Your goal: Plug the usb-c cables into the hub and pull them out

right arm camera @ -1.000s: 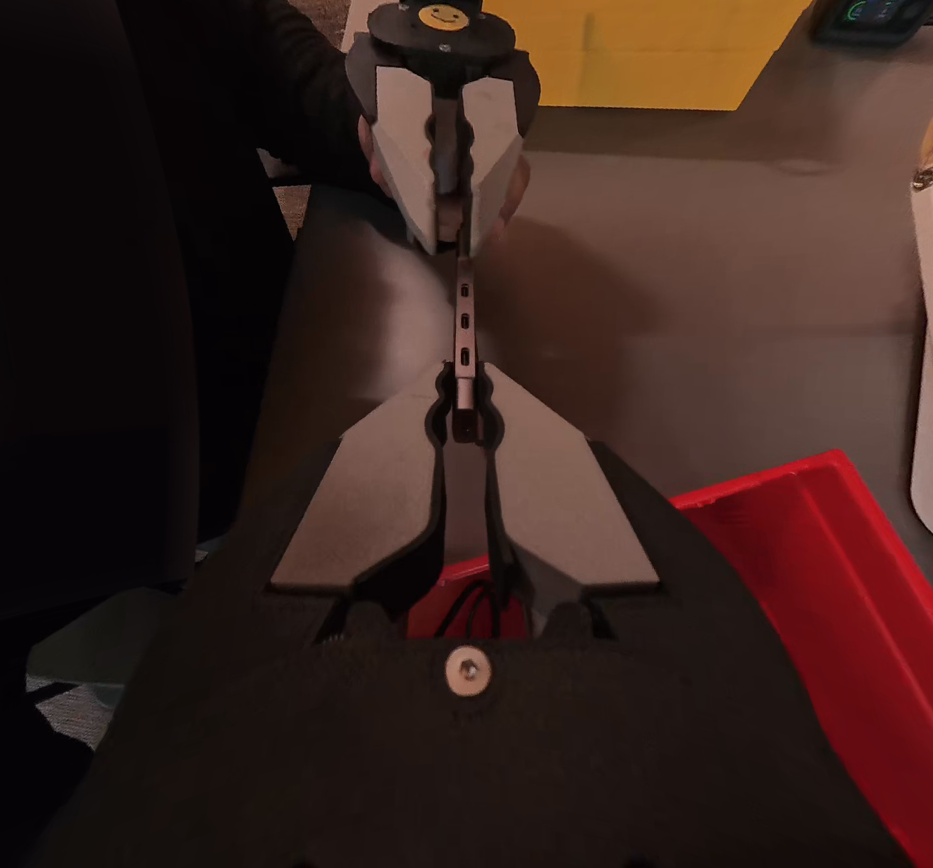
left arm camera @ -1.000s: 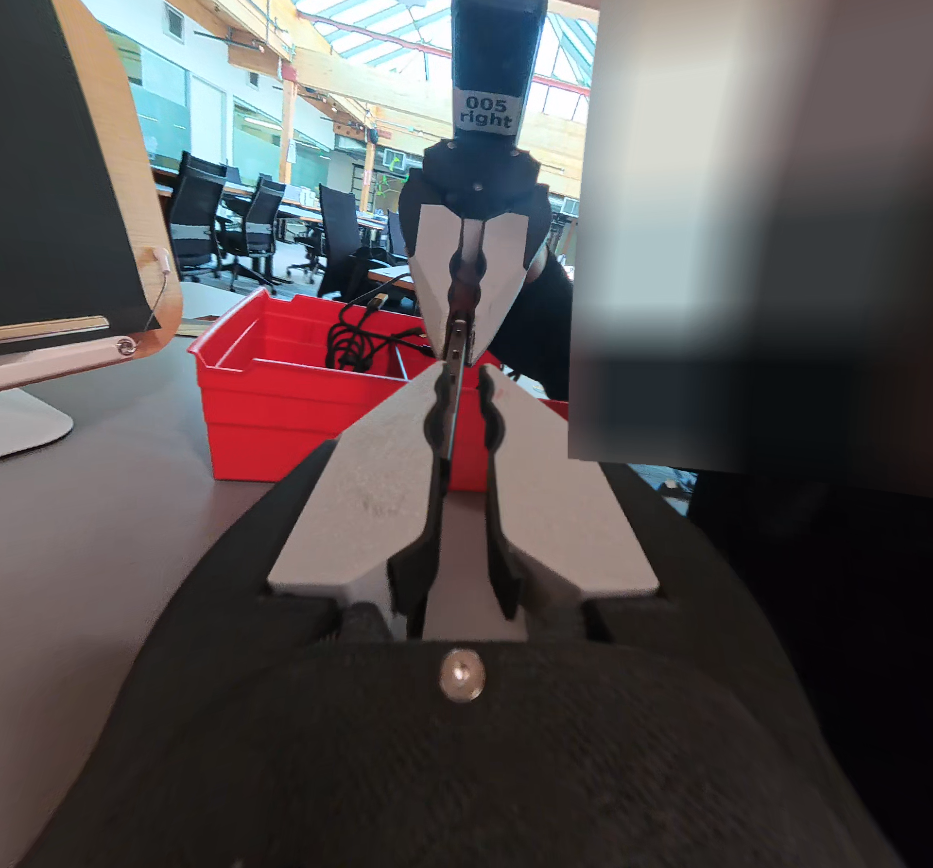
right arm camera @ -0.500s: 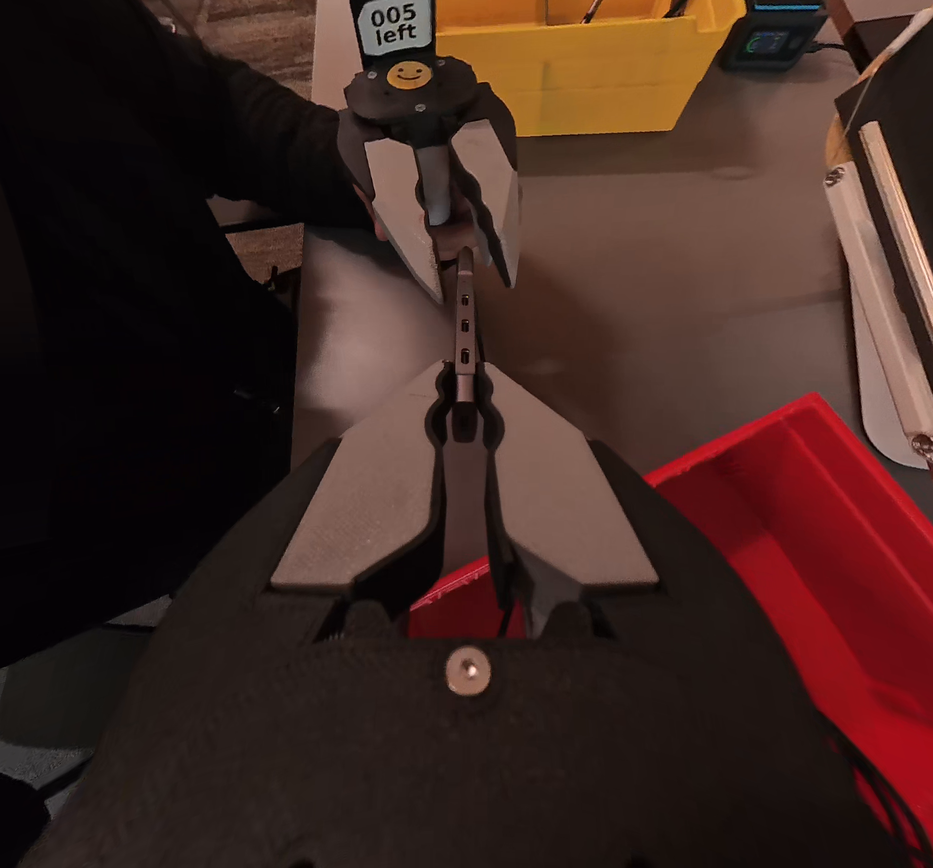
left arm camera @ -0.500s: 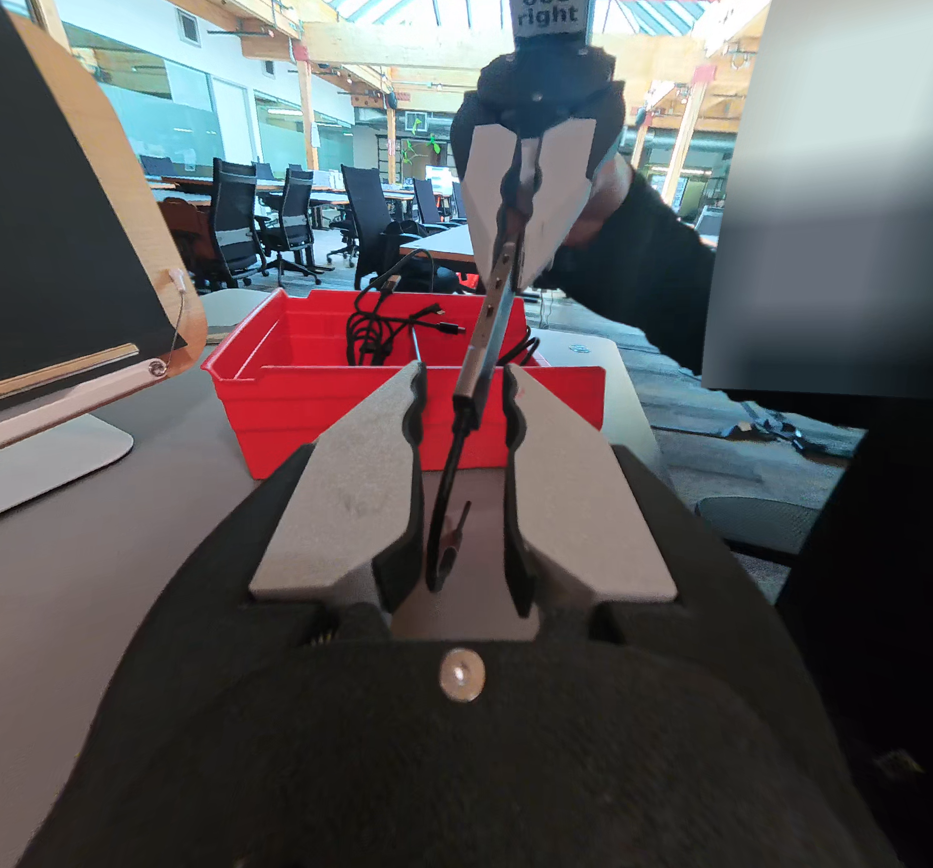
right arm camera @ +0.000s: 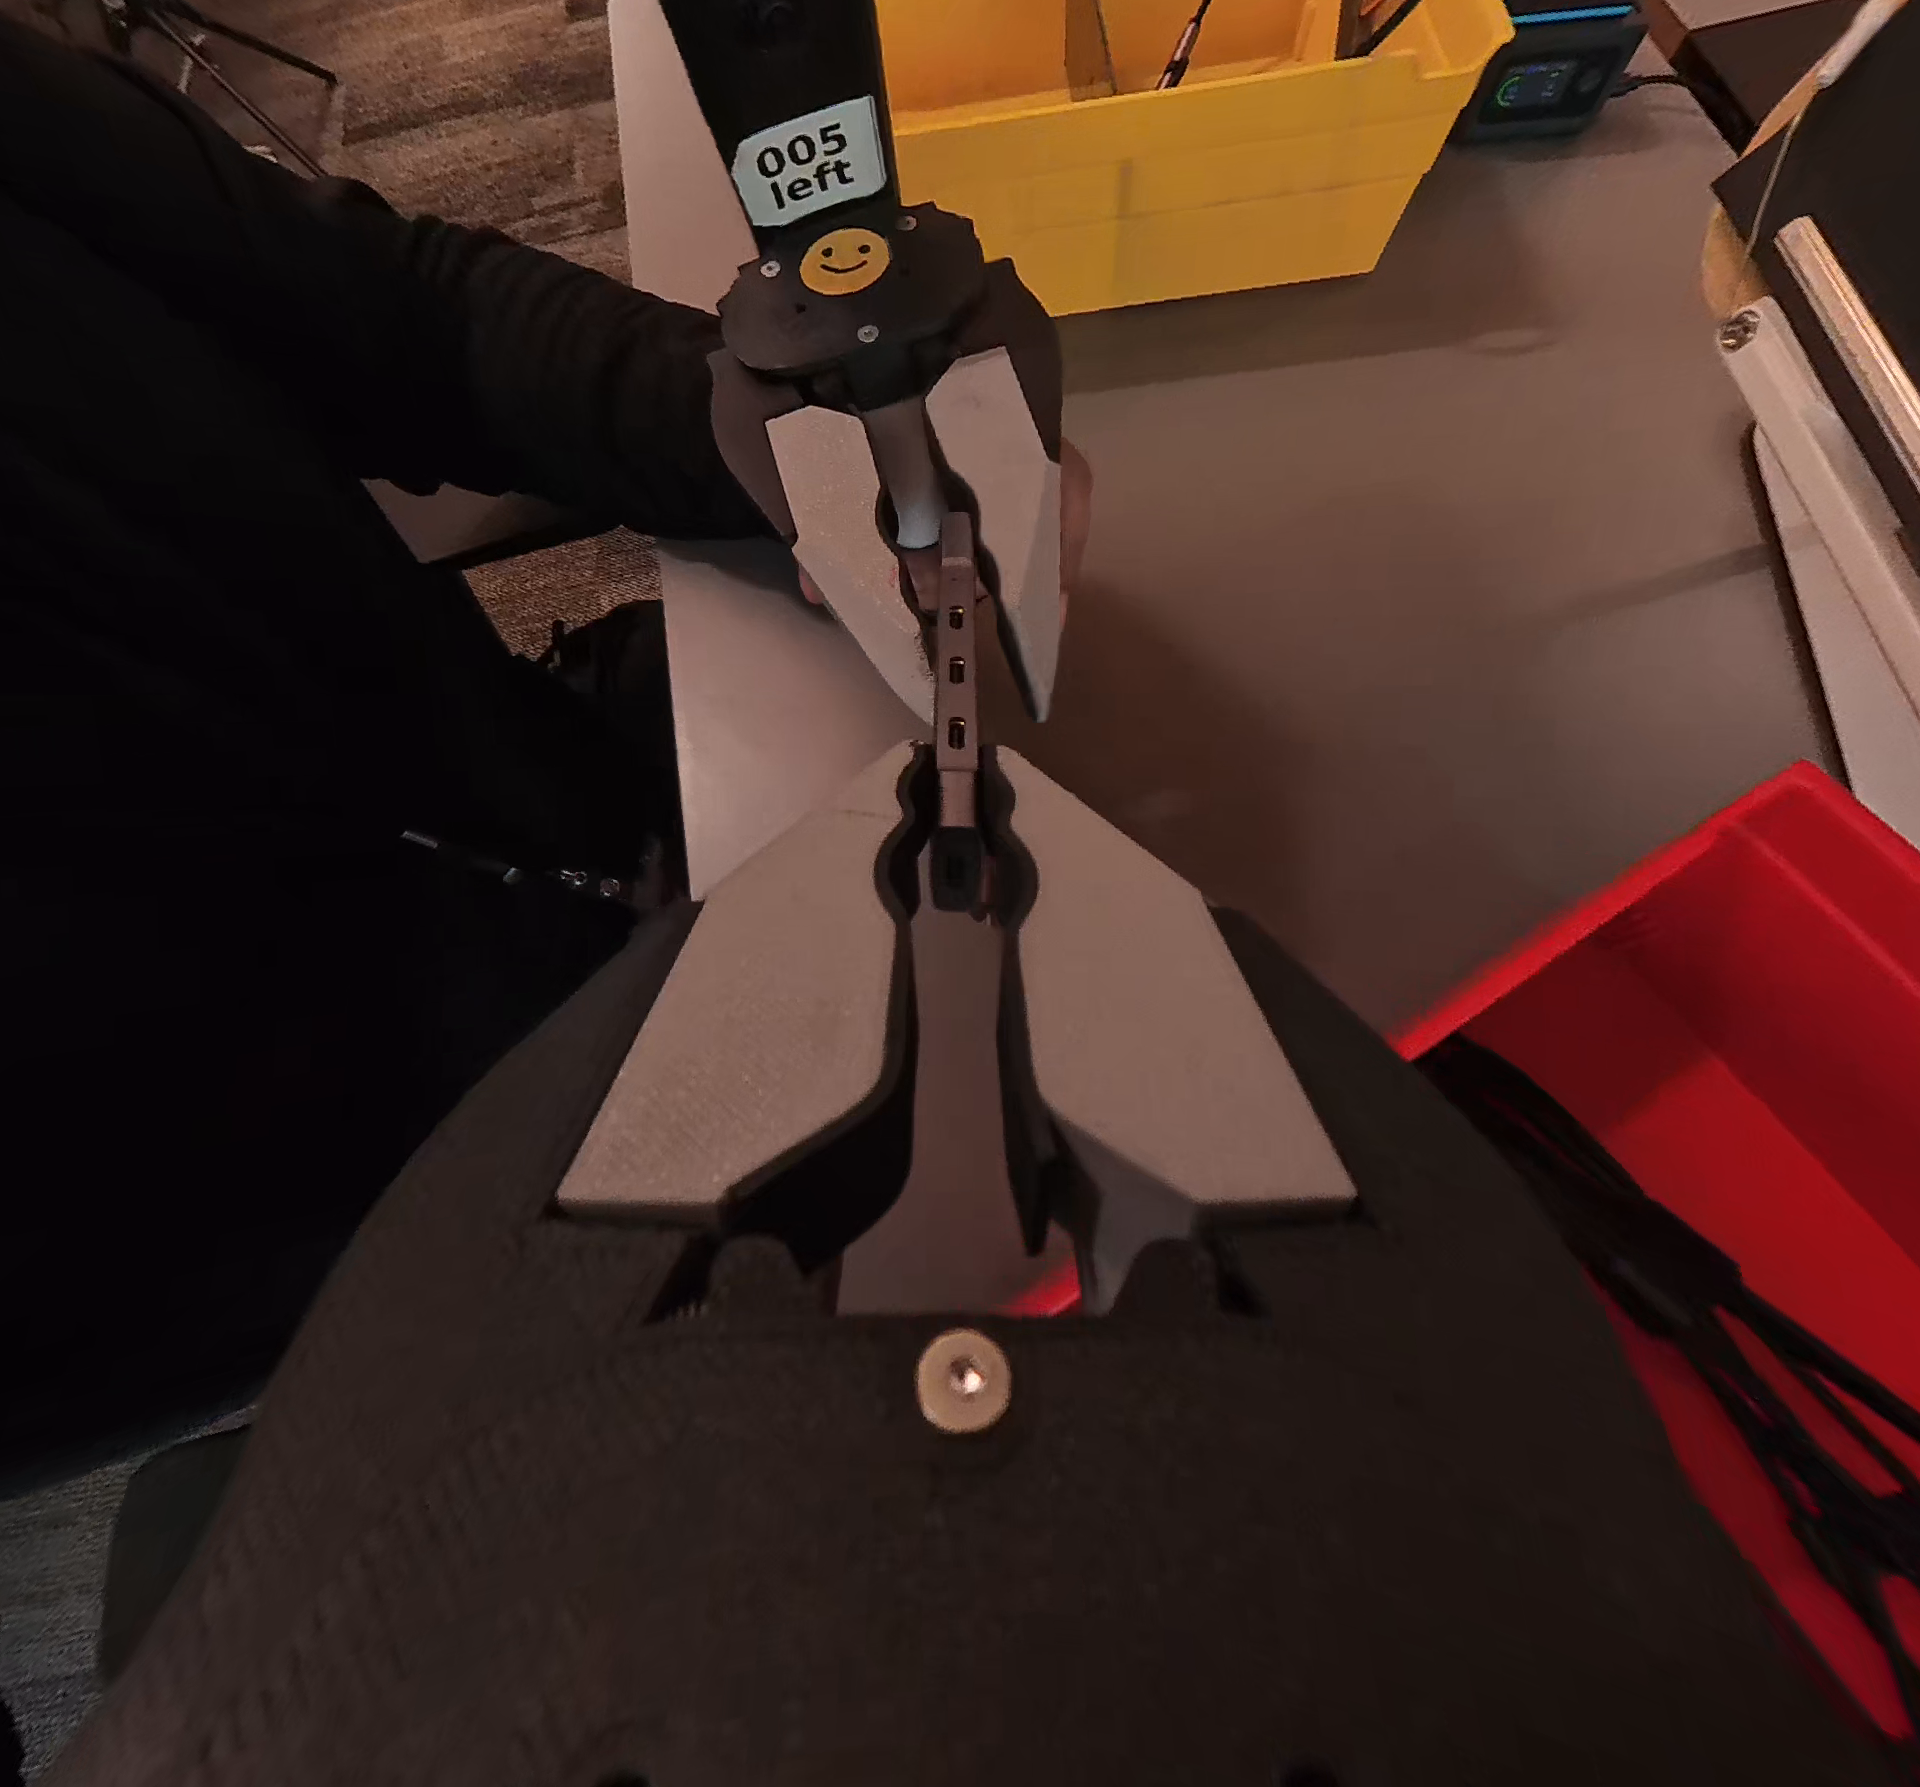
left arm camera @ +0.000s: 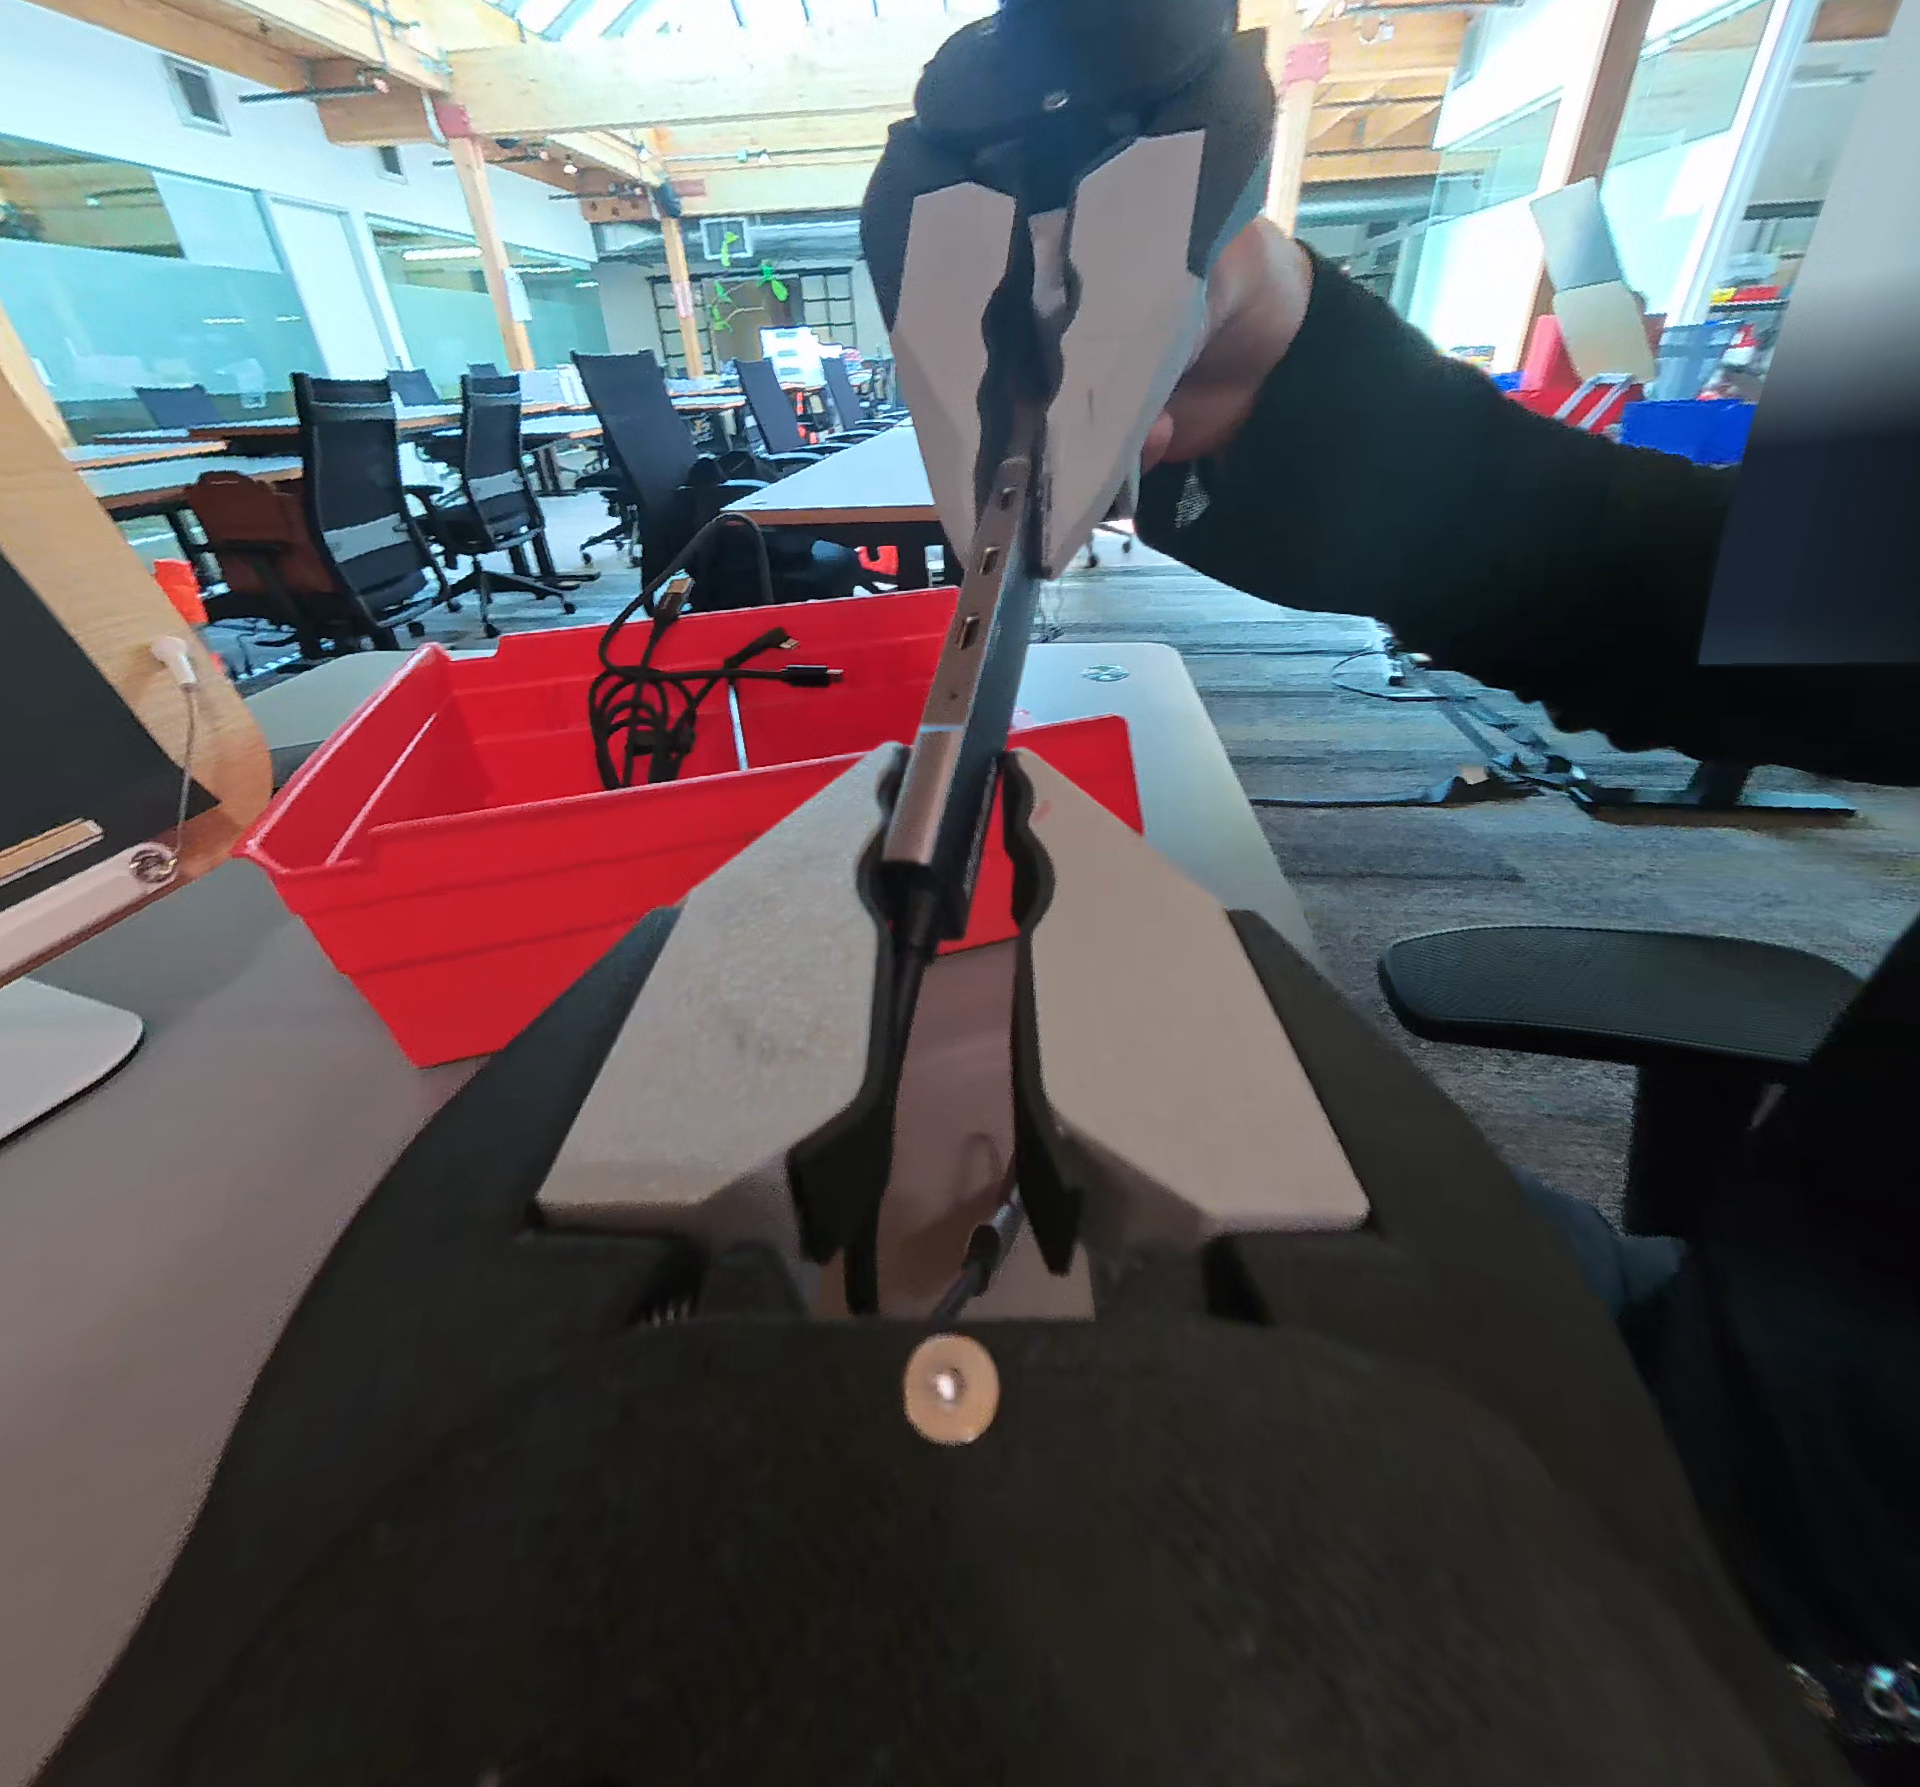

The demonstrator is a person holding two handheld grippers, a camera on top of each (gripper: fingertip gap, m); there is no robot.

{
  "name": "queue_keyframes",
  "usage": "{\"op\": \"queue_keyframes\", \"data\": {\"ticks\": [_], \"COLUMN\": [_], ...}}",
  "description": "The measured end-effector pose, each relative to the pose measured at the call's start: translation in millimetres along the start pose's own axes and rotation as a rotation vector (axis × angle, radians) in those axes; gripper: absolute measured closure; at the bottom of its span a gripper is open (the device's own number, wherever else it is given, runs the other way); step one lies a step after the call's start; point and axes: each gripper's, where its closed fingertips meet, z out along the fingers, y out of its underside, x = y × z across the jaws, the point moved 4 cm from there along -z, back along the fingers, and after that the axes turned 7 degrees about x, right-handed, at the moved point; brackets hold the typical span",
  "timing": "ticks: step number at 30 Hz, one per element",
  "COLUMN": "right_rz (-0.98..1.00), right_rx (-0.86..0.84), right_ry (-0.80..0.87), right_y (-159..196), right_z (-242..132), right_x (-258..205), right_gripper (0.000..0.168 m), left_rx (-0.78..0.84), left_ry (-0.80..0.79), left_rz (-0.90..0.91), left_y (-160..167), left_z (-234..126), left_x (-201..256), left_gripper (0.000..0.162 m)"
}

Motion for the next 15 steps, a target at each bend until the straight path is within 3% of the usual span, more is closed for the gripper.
{"op": "queue_keyframes", "data": {"ticks": [6,15], "right_rz": [0.042,0.108], "right_rx": [0.018,0.129], "right_ry": [0.006,-0.022], "right_y": [-2,-10], "right_z": [-1,-18], "right_x": [-2,11], "right_gripper": [0.160,0.159], "left_rx": [0.006,0.010], "left_ry": [0.070,0.015], "left_rz": [-0.012,0.021], "left_y": [-4,-9], "left_z": [-1,-4], "left_x": [8,1], "left_gripper": [0.156,0.155]}}
